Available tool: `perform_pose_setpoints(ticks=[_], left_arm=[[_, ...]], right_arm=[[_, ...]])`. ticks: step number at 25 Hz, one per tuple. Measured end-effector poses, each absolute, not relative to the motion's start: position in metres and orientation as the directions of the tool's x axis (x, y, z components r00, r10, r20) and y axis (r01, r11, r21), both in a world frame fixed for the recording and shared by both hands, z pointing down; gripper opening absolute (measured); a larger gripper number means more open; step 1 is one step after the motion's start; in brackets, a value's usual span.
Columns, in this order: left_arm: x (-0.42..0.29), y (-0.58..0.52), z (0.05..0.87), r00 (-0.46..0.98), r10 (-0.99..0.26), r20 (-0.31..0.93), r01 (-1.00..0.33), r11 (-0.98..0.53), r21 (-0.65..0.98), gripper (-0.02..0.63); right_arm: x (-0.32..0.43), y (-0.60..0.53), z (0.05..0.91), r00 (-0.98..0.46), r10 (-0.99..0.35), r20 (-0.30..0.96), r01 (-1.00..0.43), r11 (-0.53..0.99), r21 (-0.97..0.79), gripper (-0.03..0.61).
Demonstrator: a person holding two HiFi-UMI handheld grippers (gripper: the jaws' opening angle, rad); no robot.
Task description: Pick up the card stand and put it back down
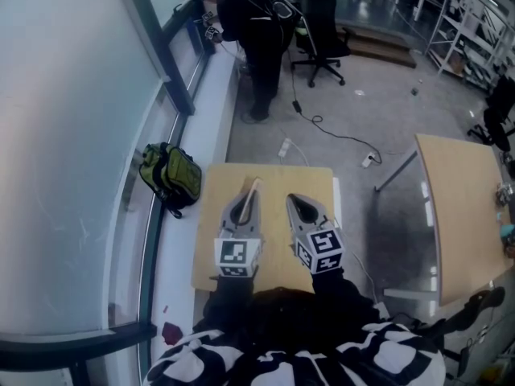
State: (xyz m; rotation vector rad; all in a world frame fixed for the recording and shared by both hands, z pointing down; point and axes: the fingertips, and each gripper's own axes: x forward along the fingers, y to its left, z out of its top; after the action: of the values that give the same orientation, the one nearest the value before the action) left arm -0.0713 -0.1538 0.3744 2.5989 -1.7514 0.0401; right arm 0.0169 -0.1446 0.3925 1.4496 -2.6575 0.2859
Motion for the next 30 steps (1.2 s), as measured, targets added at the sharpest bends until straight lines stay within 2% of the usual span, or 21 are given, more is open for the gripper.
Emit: perform_pose_setpoints(ticks=[14,30], left_arm=[[-0.079,-0.156,0.397,0.415,-0.905,0.093,-0.909,-0.417,-0.005,0.018],[-0.023,-0.153,0.455,0.59,-0.772,0.236,-0.799,-0.601,0.028,0.018]], right_arm=[[0.025,-0.135,0.403,-0.501,-0.842,0.2,-0.865,0.482,-0.139,0.018],[0.081,-0.115,0.439,-0.357,-0.89,0.285,-0.931,0.314,-0.185,0.02]])
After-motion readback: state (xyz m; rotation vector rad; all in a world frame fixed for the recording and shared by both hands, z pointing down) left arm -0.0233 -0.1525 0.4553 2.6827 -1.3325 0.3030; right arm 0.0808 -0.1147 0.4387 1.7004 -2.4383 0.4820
